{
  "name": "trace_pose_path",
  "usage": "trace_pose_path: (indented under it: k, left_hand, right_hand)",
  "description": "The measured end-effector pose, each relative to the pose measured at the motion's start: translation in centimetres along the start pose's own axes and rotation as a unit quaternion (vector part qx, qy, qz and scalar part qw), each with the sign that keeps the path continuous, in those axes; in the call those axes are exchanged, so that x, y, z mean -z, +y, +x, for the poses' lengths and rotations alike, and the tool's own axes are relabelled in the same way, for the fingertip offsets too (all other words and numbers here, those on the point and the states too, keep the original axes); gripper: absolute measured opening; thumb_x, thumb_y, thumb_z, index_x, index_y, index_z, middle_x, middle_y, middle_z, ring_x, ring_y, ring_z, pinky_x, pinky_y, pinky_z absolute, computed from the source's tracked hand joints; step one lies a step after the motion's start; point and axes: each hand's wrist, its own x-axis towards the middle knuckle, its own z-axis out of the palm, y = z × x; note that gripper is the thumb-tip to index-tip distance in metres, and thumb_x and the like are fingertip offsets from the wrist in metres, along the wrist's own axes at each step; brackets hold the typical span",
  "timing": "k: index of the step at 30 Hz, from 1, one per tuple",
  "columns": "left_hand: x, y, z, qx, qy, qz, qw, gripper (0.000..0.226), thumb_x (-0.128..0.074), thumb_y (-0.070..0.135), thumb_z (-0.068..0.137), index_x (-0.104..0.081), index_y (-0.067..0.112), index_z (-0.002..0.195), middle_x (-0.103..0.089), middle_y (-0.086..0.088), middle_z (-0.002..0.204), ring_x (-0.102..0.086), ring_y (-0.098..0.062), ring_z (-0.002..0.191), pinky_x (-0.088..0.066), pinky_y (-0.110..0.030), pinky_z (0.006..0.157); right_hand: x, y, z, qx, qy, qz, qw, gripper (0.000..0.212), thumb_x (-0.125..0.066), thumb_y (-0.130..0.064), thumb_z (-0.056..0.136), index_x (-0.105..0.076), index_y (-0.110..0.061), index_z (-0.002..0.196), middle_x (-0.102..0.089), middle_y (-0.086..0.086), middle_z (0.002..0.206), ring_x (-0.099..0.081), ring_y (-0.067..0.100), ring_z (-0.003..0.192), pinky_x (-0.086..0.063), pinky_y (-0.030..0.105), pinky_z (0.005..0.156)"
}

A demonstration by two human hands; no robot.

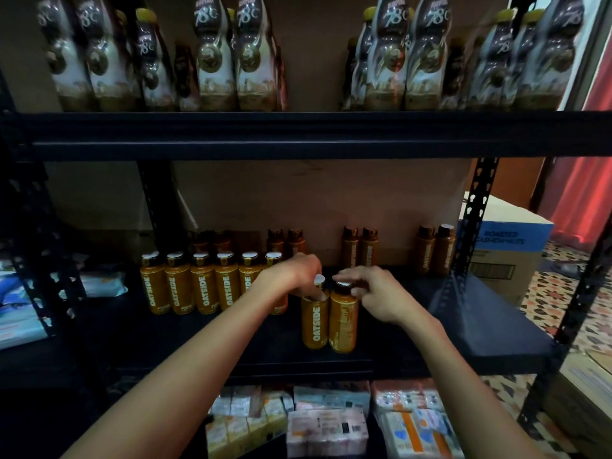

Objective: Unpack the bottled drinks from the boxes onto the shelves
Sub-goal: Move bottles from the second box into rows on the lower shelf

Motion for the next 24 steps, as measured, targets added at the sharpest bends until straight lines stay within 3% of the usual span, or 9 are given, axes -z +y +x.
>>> trace_pose_path:
  k: [3,6,8,12,14,17,19,21,24]
  left_hand:
    - [0.30,0.15,0.15,0.002,-0.005,0.007,1.000,0.062,-0.075,0.036,0.086,-0.052,0.015,0.139,-0.056,-0.007,0.130,-0.059,-0.025,0.111,-0.053,-0.034,0.087]
    - [0.46,0.01,0.16,0.004,-0.012,-0.009,1.000,0.060,-0.076,0.035,0.086,-0.053,0.016,0.137,-0.059,-0.006,0.129,-0.059,-0.022,0.109,-0.052,-0.032,0.084]
    - [0.42,-0.16,0.16,0.004,-0.015,-0.020,1.000,0.056,-0.076,0.035,0.085,-0.056,0.016,0.134,-0.062,-0.004,0.124,-0.061,-0.020,0.103,-0.053,-0.031,0.081]
    - [0.38,-0.27,0.23,0.010,-0.023,-0.029,0.999,0.056,-0.077,0.035,0.085,-0.057,0.015,0.133,-0.063,-0.005,0.123,-0.063,-0.021,0.105,-0.055,-0.031,0.081]
    - [0.46,-0.12,0.40,0.015,-0.030,-0.025,0.999,0.057,-0.077,0.035,0.085,-0.056,0.014,0.134,-0.064,-0.006,0.123,-0.064,-0.022,0.105,-0.056,-0.032,0.083]
    - [0.59,0.05,0.51,0.024,-0.037,-0.019,0.999,0.059,-0.077,0.035,0.085,-0.054,0.014,0.136,-0.062,-0.007,0.126,-0.063,-0.023,0.107,-0.056,-0.033,0.085]
    - [0.63,0.11,0.58,0.027,-0.039,-0.015,0.999,0.062,-0.076,0.035,0.085,-0.052,0.014,0.138,-0.061,-0.008,0.128,-0.063,-0.024,0.109,-0.056,-0.033,0.086]
    - [0.60,0.14,0.67,0.028,-0.040,-0.011,0.999,0.063,-0.076,0.035,0.085,-0.051,0.012,0.138,-0.061,-0.009,0.128,-0.063,-0.025,0.109,-0.056,-0.035,0.088]
    - [0.55,0.09,0.87,0.030,-0.042,-0.011,0.999,0.062,-0.076,0.035,0.086,-0.052,0.012,0.137,-0.062,-0.008,0.126,-0.063,-0.025,0.108,-0.055,-0.033,0.083]
  right_hand:
    - [-0.37,-0.16,0.34,-0.023,0.031,-0.025,0.999,0.038,-0.065,-0.016,0.097,-0.065,-0.034,0.130,-0.054,-0.010,0.124,-0.054,0.015,0.120,-0.047,0.038,0.106]
    - [-0.70,-0.73,-0.05,-0.031,0.063,-0.040,0.997,0.041,-0.074,-0.037,0.090,-0.063,-0.032,0.130,-0.045,-0.010,0.109,-0.054,0.013,0.101,-0.052,0.038,0.094]
    - [-0.37,-0.73,-0.27,-0.022,0.051,-0.017,0.998,0.045,-0.074,-0.033,0.091,-0.061,-0.031,0.134,-0.048,-0.010,0.118,-0.054,0.014,0.113,-0.048,0.038,0.103]
    - [0.23,-0.32,-0.36,-0.011,0.021,0.010,1.000,0.046,-0.062,-0.004,0.096,-0.063,-0.027,0.135,-0.054,-0.009,0.142,-0.044,0.010,0.135,-0.032,0.030,0.117]
    - [0.11,-0.41,-0.29,-0.013,0.035,0.009,0.999,0.041,-0.065,-0.007,0.095,-0.067,-0.028,0.130,-0.059,-0.010,0.133,-0.050,0.010,0.128,-0.038,0.028,0.112]
    - [0.11,-0.50,-0.03,-0.024,0.061,-0.022,0.998,0.036,-0.075,-0.029,0.090,-0.067,-0.033,0.125,-0.058,-0.009,0.117,-0.056,0.011,0.108,-0.050,0.033,0.097]
    - [0.12,-0.44,-0.04,-0.020,0.048,-0.013,0.999,0.045,-0.075,-0.031,0.089,-0.062,-0.035,0.132,-0.055,-0.009,0.128,-0.053,0.012,0.119,-0.046,0.034,0.103]
    - [-0.07,-0.29,-0.01,-0.010,0.032,0.007,0.999,0.049,-0.070,-0.018,0.094,-0.058,-0.033,0.139,-0.050,-0.009,0.144,-0.044,0.012,0.135,-0.034,0.031,0.115]
    - [-0.35,-0.13,0.03,-0.019,0.035,0.018,0.999,0.042,-0.068,-0.015,0.095,-0.063,-0.033,0.132,-0.057,-0.008,0.137,-0.049,0.013,0.129,-0.040,0.034,0.112]
